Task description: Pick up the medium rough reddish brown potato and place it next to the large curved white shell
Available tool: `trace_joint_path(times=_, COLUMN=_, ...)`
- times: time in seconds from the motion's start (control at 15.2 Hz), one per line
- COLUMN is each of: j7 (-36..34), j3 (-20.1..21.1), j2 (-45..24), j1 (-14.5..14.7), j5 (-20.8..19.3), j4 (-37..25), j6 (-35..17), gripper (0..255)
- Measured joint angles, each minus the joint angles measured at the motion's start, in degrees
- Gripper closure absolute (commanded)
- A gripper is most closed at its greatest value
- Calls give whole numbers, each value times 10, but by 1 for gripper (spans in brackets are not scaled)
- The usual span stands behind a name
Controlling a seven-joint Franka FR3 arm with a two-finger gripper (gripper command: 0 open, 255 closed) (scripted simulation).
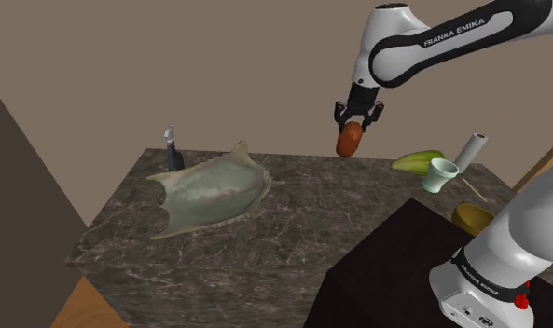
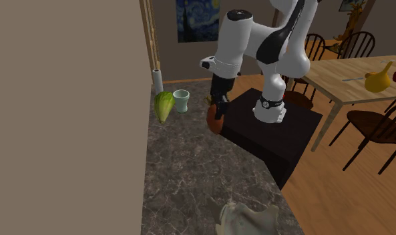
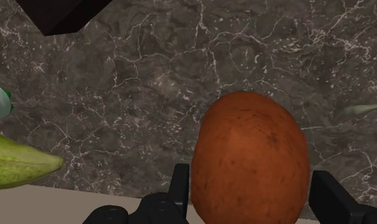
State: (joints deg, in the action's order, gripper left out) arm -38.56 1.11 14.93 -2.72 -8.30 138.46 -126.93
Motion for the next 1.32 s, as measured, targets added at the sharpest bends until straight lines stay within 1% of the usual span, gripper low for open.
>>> trace_joint_path(times=0.4, j7=-86, j3=59, j2=4, j1=39, j5=15, j4=-8, j6=21, gripper=255)
trace_joint_path(times=0.53, j7=-113, j3=77, j2=-2, j1=50, j5=18, j4=-9, j6=20, gripper=255)
trace_joint_path(times=0.86, j7=-131, j3=85, j2=-23, j1=53, j5=13, j4=0, j6=-8, gripper=255)
trace_joint_path(times=1.32, j7=-147, j3=88, j2=-56, j1=50, j5=0, j4=28, j6=-67, gripper=255)
